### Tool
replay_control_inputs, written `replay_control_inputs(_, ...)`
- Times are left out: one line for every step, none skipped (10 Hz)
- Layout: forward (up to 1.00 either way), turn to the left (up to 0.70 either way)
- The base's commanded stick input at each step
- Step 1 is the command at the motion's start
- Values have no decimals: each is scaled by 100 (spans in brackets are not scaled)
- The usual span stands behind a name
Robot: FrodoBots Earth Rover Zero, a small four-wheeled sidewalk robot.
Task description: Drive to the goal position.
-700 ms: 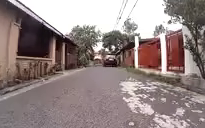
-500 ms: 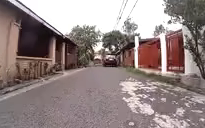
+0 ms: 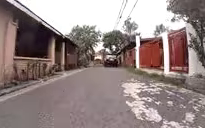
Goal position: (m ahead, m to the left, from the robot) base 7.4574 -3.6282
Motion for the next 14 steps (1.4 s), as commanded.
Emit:
replay_control_inputs(70,0)
replay_control_inputs(70,0)
replay_control_inputs(70,0)
replay_control_inputs(70,0)
replay_control_inputs(70,0)
replay_control_inputs(70,0)
replay_control_inputs(70,0)
replay_control_inputs(70,0)
replay_control_inputs(70,0)
replay_control_inputs(70,0)
replay_control_inputs(70,0)
replay_control_inputs(70,0)
replay_control_inputs(70,0)
replay_control_inputs(70,0)
